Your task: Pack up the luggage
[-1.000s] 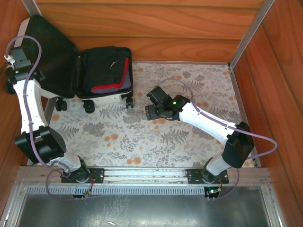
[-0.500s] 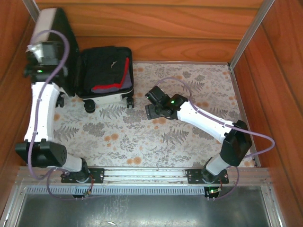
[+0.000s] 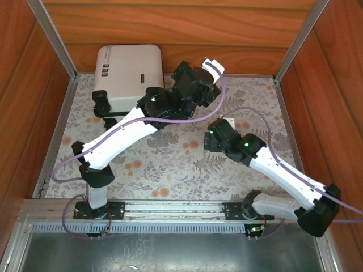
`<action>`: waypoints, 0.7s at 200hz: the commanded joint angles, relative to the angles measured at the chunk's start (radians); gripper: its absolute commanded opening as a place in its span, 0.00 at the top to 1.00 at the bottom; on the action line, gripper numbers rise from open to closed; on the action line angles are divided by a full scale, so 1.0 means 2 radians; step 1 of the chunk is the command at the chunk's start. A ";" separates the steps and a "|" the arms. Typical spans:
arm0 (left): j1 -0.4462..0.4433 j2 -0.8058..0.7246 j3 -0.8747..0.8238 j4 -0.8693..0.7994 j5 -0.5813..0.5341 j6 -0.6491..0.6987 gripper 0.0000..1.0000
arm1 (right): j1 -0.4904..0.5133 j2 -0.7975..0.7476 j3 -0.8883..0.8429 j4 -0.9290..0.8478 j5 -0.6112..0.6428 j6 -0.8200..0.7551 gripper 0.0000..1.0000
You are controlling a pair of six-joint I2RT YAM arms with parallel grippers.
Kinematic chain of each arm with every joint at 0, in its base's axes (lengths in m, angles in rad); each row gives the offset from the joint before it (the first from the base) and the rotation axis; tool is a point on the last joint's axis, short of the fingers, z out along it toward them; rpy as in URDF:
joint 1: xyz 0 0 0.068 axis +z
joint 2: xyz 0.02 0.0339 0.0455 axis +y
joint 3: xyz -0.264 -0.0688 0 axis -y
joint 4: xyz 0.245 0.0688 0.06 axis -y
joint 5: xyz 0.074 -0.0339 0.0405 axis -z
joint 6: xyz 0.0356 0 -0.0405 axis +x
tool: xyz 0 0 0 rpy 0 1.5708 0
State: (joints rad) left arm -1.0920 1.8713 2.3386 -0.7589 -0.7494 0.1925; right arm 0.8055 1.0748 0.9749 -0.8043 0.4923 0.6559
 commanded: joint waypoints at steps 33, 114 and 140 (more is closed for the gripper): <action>0.317 -0.221 -0.159 -0.036 0.048 -0.145 0.00 | -0.005 0.052 0.097 -0.005 -0.046 -0.075 0.06; 0.785 -0.183 -0.451 -0.029 0.438 -0.293 0.25 | 0.048 0.248 0.322 0.017 -0.110 -0.120 0.09; 0.783 -0.110 -0.438 -0.025 0.479 -0.286 0.40 | 0.060 0.258 0.329 0.049 -0.106 -0.106 0.14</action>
State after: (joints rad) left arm 0.4759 1.5742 1.4456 -0.7952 0.0154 -0.3519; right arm 0.9039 1.5921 1.6150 -0.7376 0.2756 0.4351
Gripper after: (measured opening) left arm 0.648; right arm 0.868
